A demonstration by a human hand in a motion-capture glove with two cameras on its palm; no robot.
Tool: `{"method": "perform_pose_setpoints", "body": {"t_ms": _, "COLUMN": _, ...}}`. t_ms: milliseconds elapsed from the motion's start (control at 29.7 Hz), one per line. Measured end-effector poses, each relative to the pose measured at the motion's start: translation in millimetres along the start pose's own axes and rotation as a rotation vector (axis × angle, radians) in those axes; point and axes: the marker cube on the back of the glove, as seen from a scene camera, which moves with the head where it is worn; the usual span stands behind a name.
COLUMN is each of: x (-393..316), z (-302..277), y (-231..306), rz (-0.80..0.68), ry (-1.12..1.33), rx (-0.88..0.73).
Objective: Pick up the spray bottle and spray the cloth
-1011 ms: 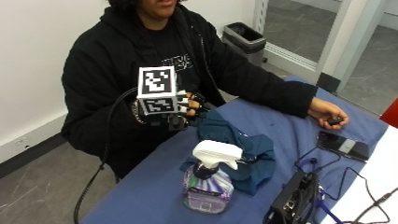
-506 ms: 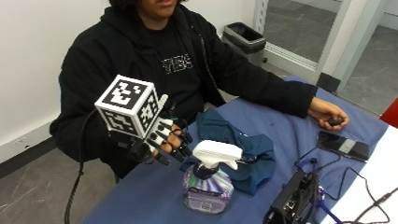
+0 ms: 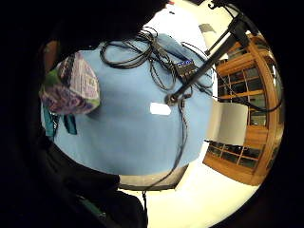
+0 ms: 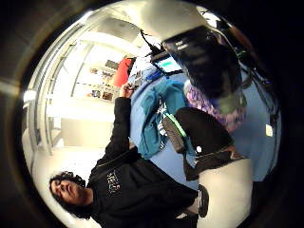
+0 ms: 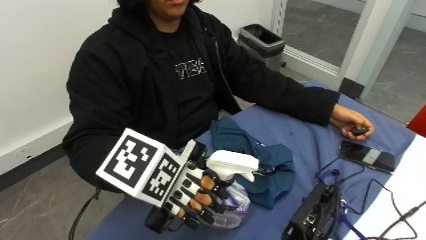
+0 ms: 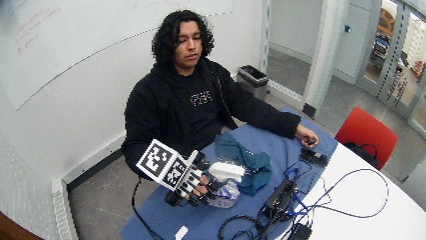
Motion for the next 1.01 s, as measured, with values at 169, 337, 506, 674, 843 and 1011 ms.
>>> {"method": "perform_pose_setpoints", "body": {"t_ms": 169, "x": -9, "z": 12, "y": -20, "rz": -0.056, "ry": -0.359, "rx": 0.064}}
{"method": "perform_pose_setpoints", "body": {"t_ms": 337, "x": -18, "z": 19, "y": -31, "rz": -0.058, "ry": -0.626, "rx": 0.188}}
{"method": "perform_pose_setpoints", "body": {"t_ms": 506, "x": -26, "z": 33, "y": -37, "rz": -0.023, "ry": -0.882, "rx": 0.313}}
{"method": "perform_pose_setpoints", "body": {"t_ms": 674, "x": -27, "z": 36, "y": -46, "rz": 0.042, "ry": -0.836, "rx": 0.428}}
{"method": "perform_pose_setpoints", "body": {"t_ms": 843, "x": -38, "z": 41, "y": -67, "rz": 0.079, "ry": -0.765, "rx": 0.591}}
{"method": "perform_pose_setpoints", "body": {"t_ms": 1011, "x": -43, "z": 44, "y": -67, "rz": 0.07, "ry": -0.743, "rx": 0.658}}
